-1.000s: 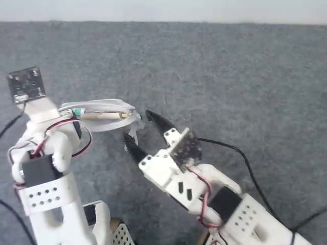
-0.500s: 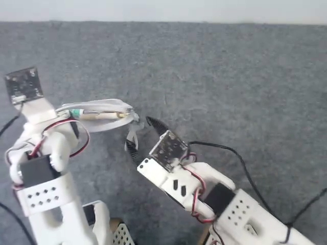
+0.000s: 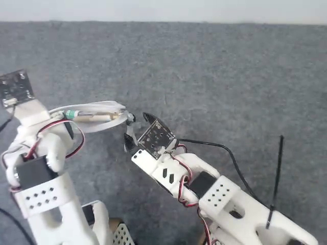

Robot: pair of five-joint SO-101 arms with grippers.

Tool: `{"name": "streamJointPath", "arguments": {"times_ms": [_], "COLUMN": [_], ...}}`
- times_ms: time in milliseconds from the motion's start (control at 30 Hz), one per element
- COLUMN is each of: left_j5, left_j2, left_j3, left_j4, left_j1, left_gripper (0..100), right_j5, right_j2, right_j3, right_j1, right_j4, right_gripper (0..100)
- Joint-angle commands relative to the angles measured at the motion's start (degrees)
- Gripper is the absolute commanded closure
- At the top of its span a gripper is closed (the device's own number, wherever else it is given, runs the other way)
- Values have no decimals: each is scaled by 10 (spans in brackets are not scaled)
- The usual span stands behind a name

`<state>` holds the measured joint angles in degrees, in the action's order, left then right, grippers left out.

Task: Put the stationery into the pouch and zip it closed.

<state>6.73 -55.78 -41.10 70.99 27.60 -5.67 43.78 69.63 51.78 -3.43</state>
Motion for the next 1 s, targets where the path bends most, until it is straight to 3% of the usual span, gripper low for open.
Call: {"name": "streamJointPath", "arguments": {"times_ms": [0, 467, 700, 967], "left_j5": [0, 0, 0, -1], "left_j2": [-26, -26, -26, -26], "left_j3": [10, 10, 9, 9], "left_j4": [-22, -19, -18, -18], "left_j1": [3, 3, 3, 3], "left_gripper": [988, 988, 988, 988], "right_j5": [-12, -14, -96, -94], "right_j2": [-18, -133, -160, -163], "right_j3": [-18, -19, -18, -18], "right_j1": [-6, -8, -9, -27], "right_j4": [37, 179, 246, 252], "right_gripper": [742, 746, 882, 851]}}
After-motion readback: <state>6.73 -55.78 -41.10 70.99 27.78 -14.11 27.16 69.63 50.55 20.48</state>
